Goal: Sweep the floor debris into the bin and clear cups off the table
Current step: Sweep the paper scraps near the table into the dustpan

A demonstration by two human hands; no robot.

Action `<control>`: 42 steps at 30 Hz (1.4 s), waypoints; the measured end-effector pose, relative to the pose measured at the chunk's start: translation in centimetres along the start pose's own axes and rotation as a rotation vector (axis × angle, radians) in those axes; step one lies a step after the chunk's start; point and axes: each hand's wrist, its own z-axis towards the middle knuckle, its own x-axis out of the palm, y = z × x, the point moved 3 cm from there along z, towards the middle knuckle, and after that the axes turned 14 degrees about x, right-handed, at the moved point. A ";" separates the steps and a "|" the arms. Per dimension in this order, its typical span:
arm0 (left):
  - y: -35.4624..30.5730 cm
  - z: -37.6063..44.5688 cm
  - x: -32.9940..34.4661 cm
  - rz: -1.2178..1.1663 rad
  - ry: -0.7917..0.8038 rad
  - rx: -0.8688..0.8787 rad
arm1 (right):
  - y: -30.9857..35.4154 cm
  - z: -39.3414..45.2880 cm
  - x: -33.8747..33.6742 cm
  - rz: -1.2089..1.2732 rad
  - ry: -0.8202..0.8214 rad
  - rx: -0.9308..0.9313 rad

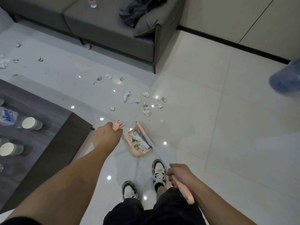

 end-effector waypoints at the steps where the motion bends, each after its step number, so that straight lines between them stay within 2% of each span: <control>1: 0.3 -0.2 -0.3 -0.007 -0.003 0.004 | -0.1 -0.4 0.2 0.024 0.003 -0.009; 9: 1.7 -1.0 -1.3 0.004 0.001 0.026 | 2.6 -1.1 0.1 0.088 -0.091 -0.119; 17: 2.7 -0.4 -0.1 0.031 -0.008 -0.014 | 5.7 4.4 -2.6 -0.017 -0.237 -0.025; 21: 3.2 0.1 0.0 0.027 -0.029 -0.018 | 3.0 5.1 -0.9 -0.128 -0.209 0.068; 26: 2.8 0.1 0.1 0.052 -0.029 0.012 | 0.2 2.7 1.0 -0.328 -0.133 0.039; 32: 3.6 -1.1 -0.2 0.057 -0.020 0.010 | -0.2 0.3 -0.8 -0.223 -0.052 0.029; 42: 4.1 -2.8 -1.5 -0.027 -0.041 -0.084 | 3.7 2.0 -0.7 -0.207 -0.141 -0.062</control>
